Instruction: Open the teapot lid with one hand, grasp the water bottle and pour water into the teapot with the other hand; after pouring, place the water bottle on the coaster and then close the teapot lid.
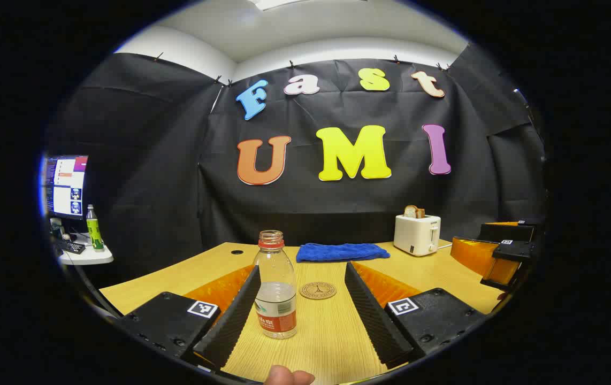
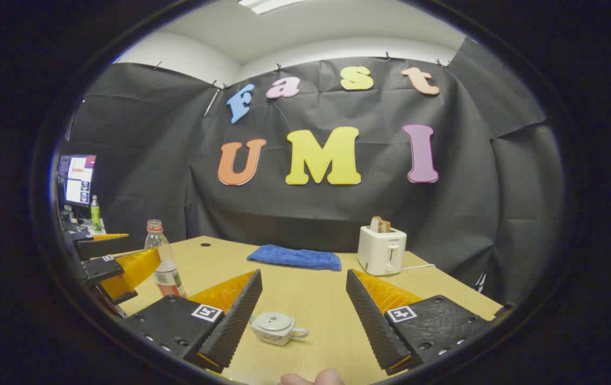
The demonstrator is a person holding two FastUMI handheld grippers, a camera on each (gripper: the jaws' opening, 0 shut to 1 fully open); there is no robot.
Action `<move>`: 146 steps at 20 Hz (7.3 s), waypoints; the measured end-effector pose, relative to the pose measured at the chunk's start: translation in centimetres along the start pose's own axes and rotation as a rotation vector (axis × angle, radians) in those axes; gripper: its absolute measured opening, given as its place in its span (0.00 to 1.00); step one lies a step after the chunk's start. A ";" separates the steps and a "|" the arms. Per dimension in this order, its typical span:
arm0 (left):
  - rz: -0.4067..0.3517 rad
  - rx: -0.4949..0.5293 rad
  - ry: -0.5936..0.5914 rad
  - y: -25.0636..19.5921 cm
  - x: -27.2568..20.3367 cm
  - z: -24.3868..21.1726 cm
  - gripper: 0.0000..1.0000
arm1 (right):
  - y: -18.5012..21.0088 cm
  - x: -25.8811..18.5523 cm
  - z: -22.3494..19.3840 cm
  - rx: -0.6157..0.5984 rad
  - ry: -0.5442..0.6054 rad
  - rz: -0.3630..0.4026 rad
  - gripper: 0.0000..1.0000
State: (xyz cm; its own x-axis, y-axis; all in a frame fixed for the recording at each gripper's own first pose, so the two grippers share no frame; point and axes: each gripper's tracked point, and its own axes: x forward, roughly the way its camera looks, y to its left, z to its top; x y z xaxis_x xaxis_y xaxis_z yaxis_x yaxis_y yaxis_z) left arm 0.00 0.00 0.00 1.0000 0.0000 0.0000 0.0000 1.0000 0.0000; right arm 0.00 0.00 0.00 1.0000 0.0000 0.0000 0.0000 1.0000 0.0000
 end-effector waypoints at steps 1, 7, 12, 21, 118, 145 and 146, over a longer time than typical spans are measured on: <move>-0.002 0.001 0.000 -0.1 0.0 0.0 0.99 | 0.0 0.0 -0.1 0.000 -0.001 -0.001 0.95; -0.010 0.005 0.003 0.2 -0.1 -0.3 0.99 | 0.4 0.2 -1.1 -0.006 0.027 -0.010 0.95; -0.016 0.004 0.013 0.4 -0.3 -0.7 0.99 | 1.1 0.3 -2.0 0.002 0.047 -0.005 0.97; -0.005 0.015 0.033 1.2 -0.6 -1.5 0.99 | 2.4 2.3 -5.4 0.001 0.119 0.006 0.95; -0.191 1.597 0.303 -2.0 5.7 -7.6 0.74 | -10.0 2.8 -8.7 0.040 0.198 -0.017 0.00; -0.182 1.875 0.222 -3.3 6.9 -5.3 0.74 | -10.2 2.7 -9.1 0.044 0.203 -0.016 0.00; -0.181 1.880 0.215 -3.4 6.9 -5.3 0.74 | -10.1 2.6 -9.1 0.043 0.201 -0.016 0.00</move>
State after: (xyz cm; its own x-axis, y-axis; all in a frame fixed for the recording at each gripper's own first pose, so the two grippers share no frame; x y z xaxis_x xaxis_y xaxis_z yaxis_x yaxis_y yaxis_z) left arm 6.93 -3.44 -5.27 0.9712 0.0581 -0.2312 0.2378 -0.3075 0.9213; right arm 2.64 -10.15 -9.15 0.9797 -0.0112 -0.2004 0.0197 0.9990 0.0407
